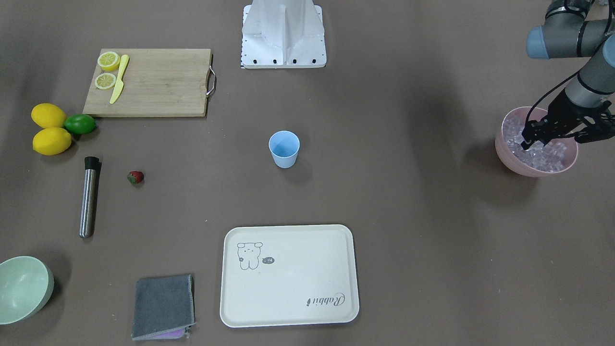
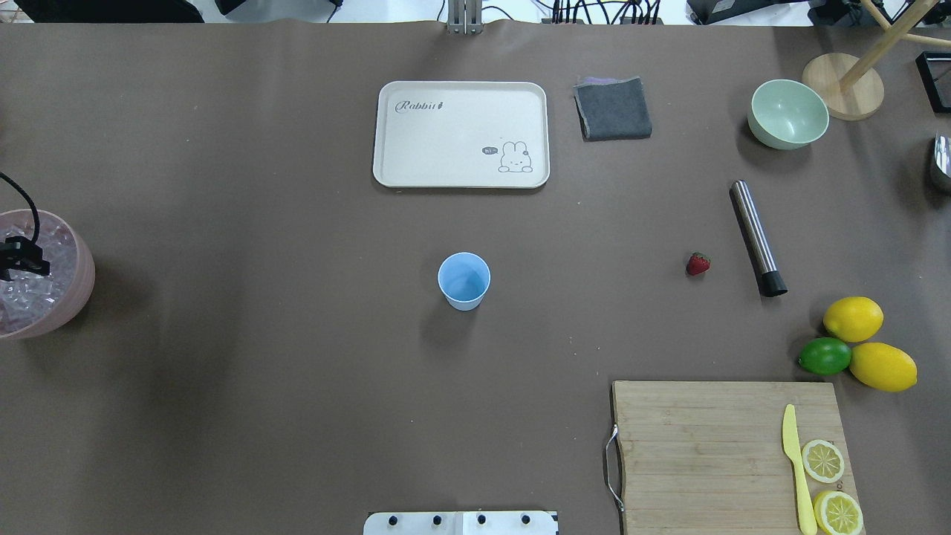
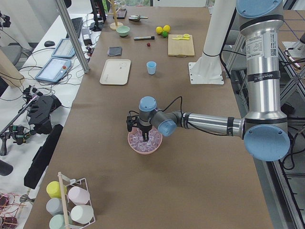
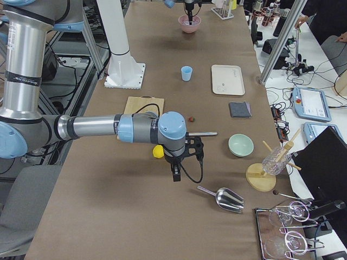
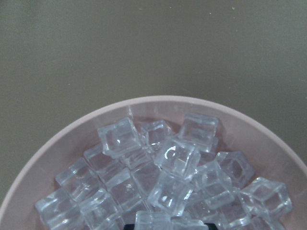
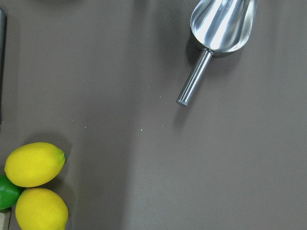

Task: Mash ice and strawberries in cup
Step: 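Reach the left gripper into the pink bowl and grasp an ice cube, then carry the ice cube with the left gripper over the blue cup and release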

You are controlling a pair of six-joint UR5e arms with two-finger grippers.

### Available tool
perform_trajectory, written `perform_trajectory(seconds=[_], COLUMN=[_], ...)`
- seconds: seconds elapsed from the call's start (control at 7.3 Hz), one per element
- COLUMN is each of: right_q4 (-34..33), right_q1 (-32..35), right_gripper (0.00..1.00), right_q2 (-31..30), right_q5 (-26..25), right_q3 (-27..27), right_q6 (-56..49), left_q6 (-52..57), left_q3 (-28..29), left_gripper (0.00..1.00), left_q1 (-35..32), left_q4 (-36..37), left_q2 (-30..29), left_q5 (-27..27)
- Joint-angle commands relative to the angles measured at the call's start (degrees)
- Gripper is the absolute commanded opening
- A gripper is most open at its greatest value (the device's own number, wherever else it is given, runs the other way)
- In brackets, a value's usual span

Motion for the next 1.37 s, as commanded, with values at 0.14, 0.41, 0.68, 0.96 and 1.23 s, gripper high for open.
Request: perform_trajectory(seconds=[0.14, 0.41, 0.68, 0.96, 1.23], right_q4=[0.08, 0.09, 0.09, 0.17, 0.17], right_q1=[0.0, 0.0, -0.09, -0.09, -0.09], right_gripper=[1.0, 1.0, 1.0, 1.0, 1.0], right_q2=[0.04, 0.04, -0.05, -0.05, 0.21], right_q5=[0.06, -0.02, 0.06, 0.06, -0.02], right_q3=[-0.01, -0.01, -0.01, -0.01, -0.01], right_q6=[0.07, 0.07, 0.07, 0.33, 0.42], left_q6=[5.97, 5.8, 1.52, -11.45, -18.16], left_q3=[-2.93, -6.63, -7.87, -7.88, -8.32], left_gripper=[0.0, 0.0, 0.0, 0.0, 0.0], left_q1=[-6.86, -6.7, -3.73, 4.42, 12.95], left_q4=[5.62, 13.96, 16.38, 21.44, 30.93], left_q2=[-1.32, -8.58, -14.49, -25.26, -36.34], left_q5=[-7.37, -7.56, -7.3, -6.07, 0.42])
